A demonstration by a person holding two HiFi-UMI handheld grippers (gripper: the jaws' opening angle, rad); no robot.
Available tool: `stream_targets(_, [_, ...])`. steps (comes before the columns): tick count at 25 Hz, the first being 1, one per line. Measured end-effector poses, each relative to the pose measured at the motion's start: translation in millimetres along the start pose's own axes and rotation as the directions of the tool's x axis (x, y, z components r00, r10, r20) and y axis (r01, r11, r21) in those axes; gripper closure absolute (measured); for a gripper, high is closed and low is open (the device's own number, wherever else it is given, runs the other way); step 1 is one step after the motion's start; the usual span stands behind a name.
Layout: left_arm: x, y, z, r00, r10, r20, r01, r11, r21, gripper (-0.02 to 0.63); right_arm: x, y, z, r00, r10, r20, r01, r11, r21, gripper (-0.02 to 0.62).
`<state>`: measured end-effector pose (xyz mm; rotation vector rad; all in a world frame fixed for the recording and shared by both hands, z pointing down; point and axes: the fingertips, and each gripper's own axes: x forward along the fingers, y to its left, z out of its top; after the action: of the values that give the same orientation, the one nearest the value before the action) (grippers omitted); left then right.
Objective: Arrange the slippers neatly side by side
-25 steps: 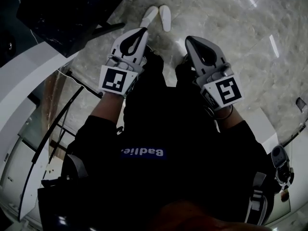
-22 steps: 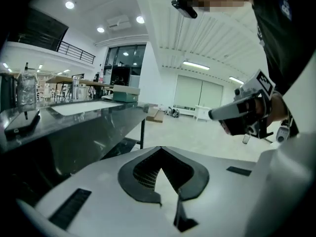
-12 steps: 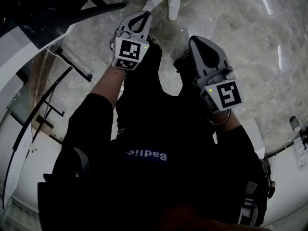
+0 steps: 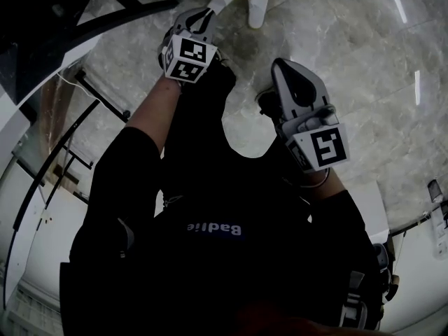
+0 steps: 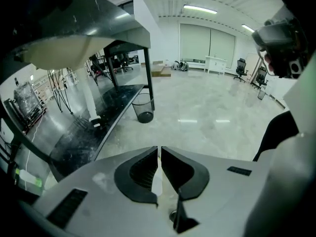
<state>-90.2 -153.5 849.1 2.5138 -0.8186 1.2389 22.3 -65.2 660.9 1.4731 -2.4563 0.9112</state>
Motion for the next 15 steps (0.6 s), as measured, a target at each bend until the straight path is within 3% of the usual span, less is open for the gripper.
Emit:
stream_targets(10, [119, 7, -80, 0.994, -0.026, -0.11, 0.034, 0.997, 0.07, 0.578, 64, -46, -102, 0.997, 0.071, 0.011, -0.071, 0.997, 0.021, 0.596])
stream_targets(15, [175, 22, -130, 0.989, -0.075, -0.126, 0.078, 0.997, 0.021, 0.563, 90, -76, -166, 0.995, 0.099, 0.002, -0.099, 0.994, 0.053, 0.596])
